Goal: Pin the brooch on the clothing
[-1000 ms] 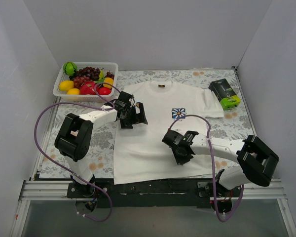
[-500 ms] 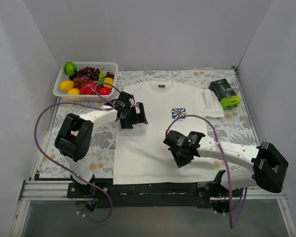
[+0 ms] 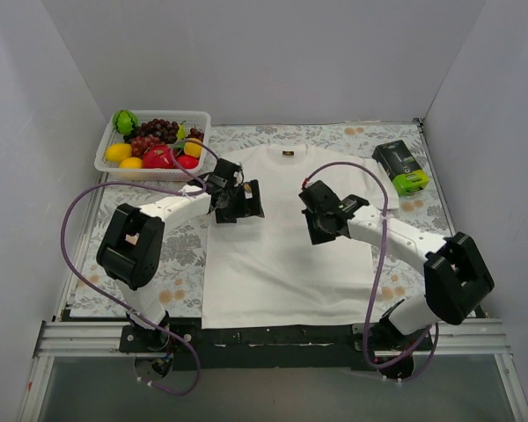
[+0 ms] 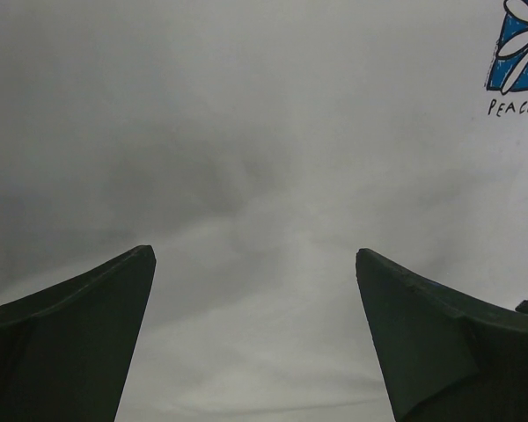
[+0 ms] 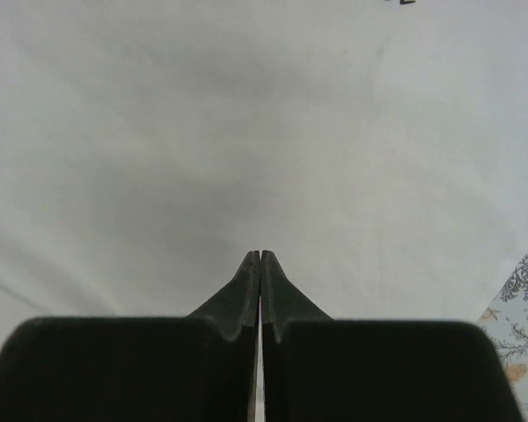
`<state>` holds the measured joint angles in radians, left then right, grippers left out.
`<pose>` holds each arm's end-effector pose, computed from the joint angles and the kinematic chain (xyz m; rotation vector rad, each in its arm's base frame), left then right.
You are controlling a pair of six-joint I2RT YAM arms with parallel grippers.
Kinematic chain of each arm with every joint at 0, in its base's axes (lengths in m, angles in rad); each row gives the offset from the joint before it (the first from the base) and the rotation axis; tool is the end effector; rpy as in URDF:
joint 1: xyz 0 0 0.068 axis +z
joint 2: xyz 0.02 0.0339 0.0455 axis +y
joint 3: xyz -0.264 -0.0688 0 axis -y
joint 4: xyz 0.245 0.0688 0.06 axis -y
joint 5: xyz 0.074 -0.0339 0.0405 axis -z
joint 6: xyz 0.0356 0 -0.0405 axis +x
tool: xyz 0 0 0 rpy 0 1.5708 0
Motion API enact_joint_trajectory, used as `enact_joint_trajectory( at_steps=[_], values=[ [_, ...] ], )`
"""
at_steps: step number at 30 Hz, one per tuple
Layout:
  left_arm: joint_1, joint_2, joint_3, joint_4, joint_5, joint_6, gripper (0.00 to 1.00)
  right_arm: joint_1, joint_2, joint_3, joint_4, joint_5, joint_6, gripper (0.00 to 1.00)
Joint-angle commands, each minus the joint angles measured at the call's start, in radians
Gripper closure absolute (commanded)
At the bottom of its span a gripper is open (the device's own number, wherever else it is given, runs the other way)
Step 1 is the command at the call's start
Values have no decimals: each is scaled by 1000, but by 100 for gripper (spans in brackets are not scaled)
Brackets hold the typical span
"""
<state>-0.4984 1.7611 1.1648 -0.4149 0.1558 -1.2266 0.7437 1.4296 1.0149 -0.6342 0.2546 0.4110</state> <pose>0.3173 -0.1790 0.1923 -0.9372 2.6353 -0.7522 0.2161 0.1866 0.2371 -0.3386 2.5468 0.0989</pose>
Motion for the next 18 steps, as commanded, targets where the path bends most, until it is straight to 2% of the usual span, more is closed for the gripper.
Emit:
enact_joint_trajectory(
  at_steps=[1,7,18],
  values=[
    [-32,9,26,-38,-59,16,3,-27,93,1,83,-35,-60,99],
    [-55,32,-31,-51,-67,4,3,-35,158,-78,146,-77,-48,99],
    [-88,-77,-186,-82,-36,-39,3,-35,63,-214,90,-159,-11,99]
  ],
)
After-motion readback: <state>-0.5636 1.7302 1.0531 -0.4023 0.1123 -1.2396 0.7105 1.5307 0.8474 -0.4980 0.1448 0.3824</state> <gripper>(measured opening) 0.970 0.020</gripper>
